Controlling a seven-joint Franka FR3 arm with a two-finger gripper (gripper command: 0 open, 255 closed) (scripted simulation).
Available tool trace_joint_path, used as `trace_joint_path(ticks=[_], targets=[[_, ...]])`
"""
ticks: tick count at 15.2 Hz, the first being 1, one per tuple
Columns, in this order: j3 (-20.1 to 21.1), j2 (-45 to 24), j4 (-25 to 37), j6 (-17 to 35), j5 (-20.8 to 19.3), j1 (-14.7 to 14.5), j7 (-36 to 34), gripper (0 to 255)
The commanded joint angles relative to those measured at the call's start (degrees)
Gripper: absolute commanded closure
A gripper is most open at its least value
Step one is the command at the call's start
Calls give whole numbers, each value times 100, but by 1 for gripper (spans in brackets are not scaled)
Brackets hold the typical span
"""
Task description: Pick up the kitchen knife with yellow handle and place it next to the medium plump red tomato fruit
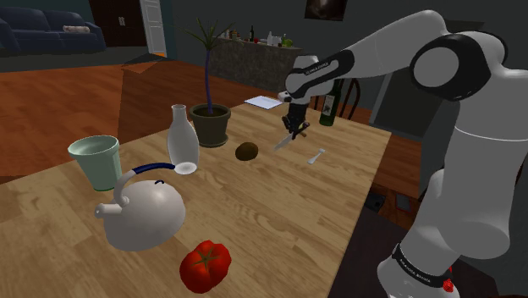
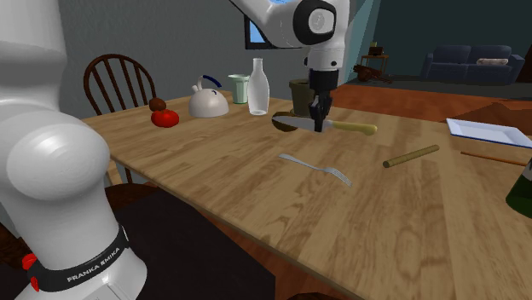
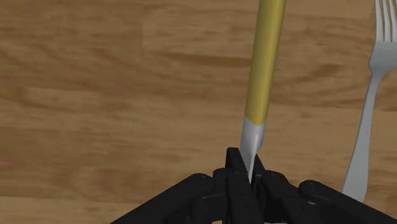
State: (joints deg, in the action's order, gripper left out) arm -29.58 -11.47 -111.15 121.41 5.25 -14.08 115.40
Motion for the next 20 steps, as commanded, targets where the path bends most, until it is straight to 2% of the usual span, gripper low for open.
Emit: trace_joint_path(ticks=[1,12,20], targets=[[-15,76,74,-143,-49,-8,-24,255],[-48,347,592,-893,-218,-43,-128,255],[420,1685,-856,-649,-912,-630,-1446,255]])
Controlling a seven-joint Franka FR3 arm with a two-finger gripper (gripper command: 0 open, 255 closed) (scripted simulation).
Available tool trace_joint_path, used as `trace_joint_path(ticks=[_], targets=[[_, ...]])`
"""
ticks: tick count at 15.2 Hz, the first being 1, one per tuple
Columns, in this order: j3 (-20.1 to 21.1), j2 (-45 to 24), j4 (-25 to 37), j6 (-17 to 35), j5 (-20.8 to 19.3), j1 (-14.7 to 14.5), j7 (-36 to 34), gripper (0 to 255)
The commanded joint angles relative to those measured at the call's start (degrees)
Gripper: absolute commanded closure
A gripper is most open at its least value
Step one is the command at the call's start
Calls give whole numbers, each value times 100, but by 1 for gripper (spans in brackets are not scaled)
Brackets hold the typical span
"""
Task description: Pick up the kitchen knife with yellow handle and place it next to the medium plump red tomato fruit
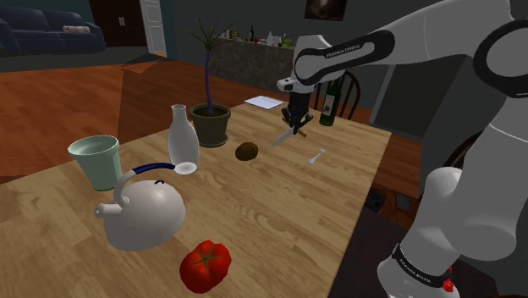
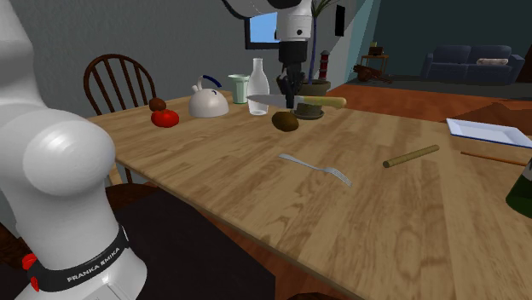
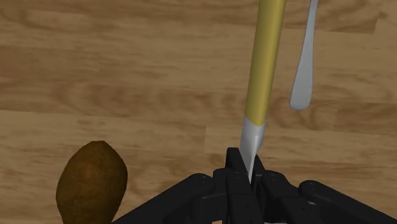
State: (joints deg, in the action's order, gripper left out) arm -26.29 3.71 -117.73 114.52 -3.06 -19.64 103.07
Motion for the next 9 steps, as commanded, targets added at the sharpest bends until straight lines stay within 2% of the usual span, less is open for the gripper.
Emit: trace_joint_path(ticks=[1,9], targets=[[172,310,-346,51,-138,-127,-376,255],[908,1234,-1300,55,-344,-501,-1625,255]])
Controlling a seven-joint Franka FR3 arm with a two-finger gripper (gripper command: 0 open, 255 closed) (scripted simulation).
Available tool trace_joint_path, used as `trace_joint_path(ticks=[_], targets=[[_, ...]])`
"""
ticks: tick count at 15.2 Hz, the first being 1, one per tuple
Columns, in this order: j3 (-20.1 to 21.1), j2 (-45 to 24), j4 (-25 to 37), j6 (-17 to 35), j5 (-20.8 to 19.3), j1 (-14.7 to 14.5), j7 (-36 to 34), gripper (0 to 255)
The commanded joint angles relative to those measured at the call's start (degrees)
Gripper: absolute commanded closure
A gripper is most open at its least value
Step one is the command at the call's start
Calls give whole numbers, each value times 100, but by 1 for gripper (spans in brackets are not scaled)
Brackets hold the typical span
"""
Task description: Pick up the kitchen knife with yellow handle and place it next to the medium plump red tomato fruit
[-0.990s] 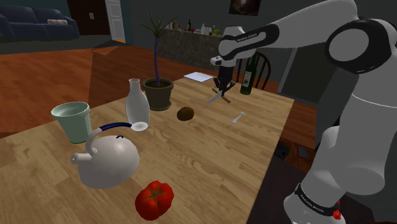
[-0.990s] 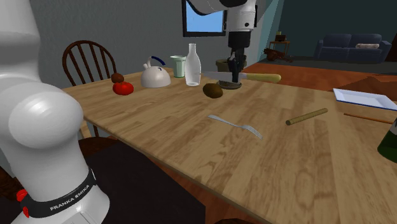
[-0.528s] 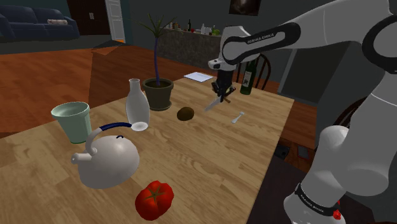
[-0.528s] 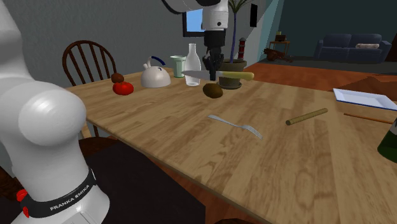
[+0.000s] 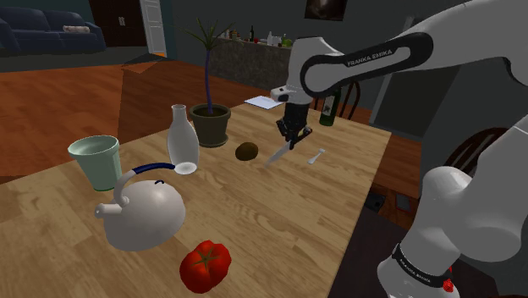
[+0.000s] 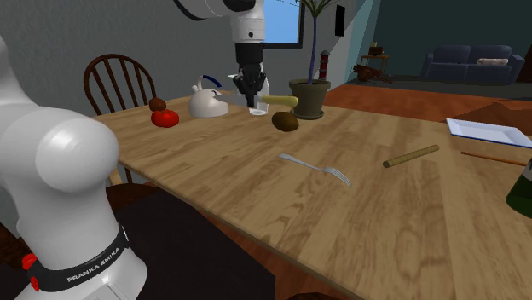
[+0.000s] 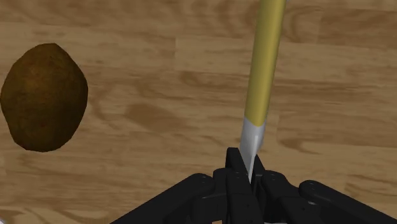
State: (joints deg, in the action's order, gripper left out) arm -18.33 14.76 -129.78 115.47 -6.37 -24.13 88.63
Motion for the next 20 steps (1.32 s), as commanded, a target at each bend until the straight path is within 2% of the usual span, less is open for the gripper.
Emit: trace_joint_path(ticks=[1,11,20], targets=[[210,217,-186,-46,-10,-102,-330,255],[1229,764,-744,-110,264,-665,-1772,255],[2152,695,-683,-130,663,-1244,-3037,255]])
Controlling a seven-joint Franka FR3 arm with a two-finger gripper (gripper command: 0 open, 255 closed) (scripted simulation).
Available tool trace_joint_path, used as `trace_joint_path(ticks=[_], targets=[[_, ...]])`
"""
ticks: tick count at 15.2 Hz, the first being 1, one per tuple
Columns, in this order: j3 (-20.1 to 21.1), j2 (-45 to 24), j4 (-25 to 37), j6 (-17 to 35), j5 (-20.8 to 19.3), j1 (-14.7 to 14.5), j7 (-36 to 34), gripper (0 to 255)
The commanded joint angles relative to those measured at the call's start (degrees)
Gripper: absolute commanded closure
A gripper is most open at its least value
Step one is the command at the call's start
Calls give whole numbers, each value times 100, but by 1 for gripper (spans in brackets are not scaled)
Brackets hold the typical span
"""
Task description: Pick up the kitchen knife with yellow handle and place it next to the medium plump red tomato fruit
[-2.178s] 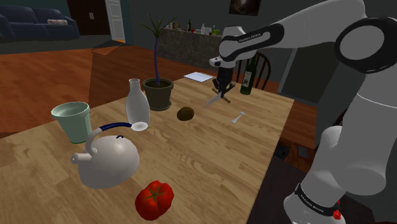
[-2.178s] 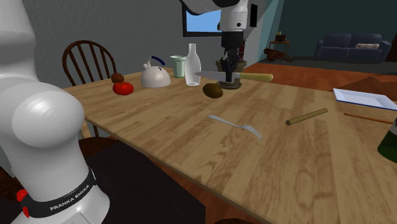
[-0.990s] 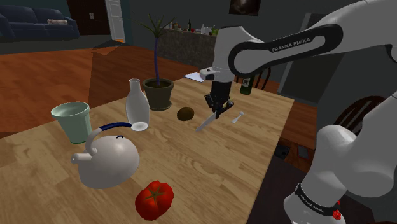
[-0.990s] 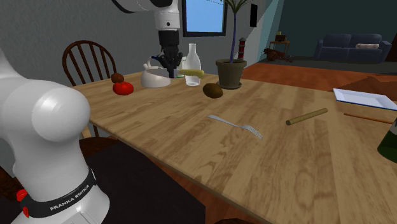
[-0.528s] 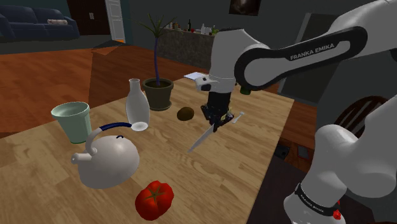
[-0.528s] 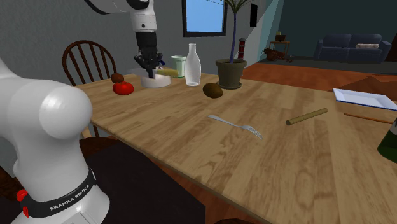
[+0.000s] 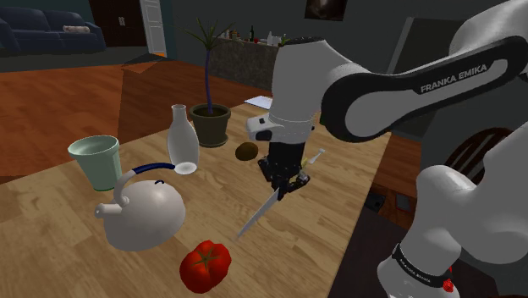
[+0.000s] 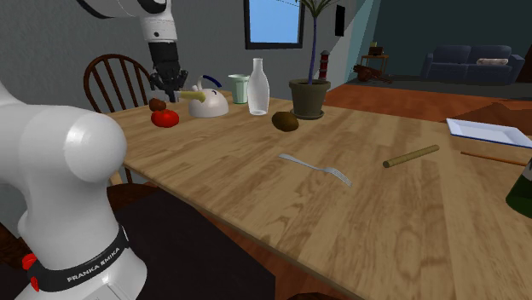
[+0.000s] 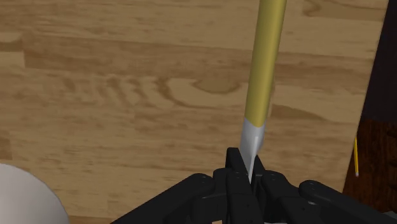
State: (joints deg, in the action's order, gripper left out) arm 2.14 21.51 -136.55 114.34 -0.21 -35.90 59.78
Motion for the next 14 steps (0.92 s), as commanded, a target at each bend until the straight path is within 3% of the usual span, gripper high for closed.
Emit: trace_joint_path(ticks=[1,14], targets=[[206,-21,34,-16,87,-129,-293,255],[1450,-1092,1139,-39,284,-818,-2144,255]])
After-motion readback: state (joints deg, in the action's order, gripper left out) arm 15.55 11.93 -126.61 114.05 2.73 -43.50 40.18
